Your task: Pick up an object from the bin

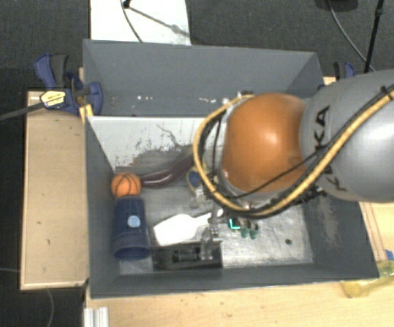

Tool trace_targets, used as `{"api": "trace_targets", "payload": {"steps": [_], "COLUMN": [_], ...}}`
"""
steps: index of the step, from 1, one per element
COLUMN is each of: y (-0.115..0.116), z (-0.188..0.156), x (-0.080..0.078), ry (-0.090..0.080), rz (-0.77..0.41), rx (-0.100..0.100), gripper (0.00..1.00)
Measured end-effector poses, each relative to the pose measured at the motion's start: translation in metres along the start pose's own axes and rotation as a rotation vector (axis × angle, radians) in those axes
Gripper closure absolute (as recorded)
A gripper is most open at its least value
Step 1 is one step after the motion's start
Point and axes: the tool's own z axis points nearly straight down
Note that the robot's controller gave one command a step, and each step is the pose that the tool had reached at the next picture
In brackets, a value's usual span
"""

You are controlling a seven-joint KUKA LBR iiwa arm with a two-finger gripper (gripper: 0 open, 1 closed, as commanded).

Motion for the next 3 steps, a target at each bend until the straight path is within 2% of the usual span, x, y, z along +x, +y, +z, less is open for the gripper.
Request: {"api": "trace_targets", "payload": {"steps": [1,2,3], "y": [-0.001,0.014,0.014], "z": [-0.003,0.127,0.127], "x": [-0.002,-0.018,-0.018], "ry": [-0.007,0.003,0.004], "rz": [0.005,-0.001,0.002], "rx": [-0.001,0.0,0.0], "gripper": [0.0,1.0,1.0]}}
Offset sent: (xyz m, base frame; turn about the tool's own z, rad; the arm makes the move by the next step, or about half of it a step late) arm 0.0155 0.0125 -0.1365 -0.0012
